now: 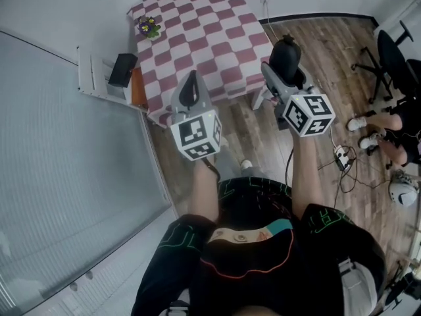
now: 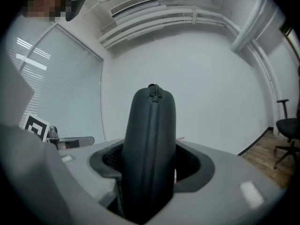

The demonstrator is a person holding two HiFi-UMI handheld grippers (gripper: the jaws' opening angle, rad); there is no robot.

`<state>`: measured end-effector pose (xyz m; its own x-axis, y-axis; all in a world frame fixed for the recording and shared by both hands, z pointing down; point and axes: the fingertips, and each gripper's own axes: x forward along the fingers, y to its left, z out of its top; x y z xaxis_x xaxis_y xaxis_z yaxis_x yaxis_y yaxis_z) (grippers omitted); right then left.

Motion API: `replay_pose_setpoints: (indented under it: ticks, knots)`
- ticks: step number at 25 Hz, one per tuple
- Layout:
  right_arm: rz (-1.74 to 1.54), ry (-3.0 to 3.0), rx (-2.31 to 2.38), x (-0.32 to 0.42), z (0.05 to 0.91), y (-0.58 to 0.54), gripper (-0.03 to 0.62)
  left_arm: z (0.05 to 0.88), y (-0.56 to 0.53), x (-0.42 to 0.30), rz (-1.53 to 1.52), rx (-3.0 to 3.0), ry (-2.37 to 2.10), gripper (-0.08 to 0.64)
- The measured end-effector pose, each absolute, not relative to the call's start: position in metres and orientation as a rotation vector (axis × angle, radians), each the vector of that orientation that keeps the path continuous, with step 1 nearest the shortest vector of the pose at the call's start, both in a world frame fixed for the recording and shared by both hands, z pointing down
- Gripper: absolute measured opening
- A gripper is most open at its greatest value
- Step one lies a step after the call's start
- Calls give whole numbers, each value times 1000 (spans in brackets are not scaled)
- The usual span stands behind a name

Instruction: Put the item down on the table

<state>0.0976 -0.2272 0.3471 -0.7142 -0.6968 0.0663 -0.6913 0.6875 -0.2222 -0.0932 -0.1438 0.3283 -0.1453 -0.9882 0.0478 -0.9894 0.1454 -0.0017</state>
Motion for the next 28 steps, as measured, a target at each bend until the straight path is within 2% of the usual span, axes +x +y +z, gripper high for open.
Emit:
replay_pose_setpoints:
  ticks: [9,28]
  knots:
    - [-451,2825,-1186,86,359,-271,288,343,-182,-110,107,2029,-2317,9]
    - [-640,2916,-1237,24,436,-351,288,427,-278,-152,290,1972,-2124,9]
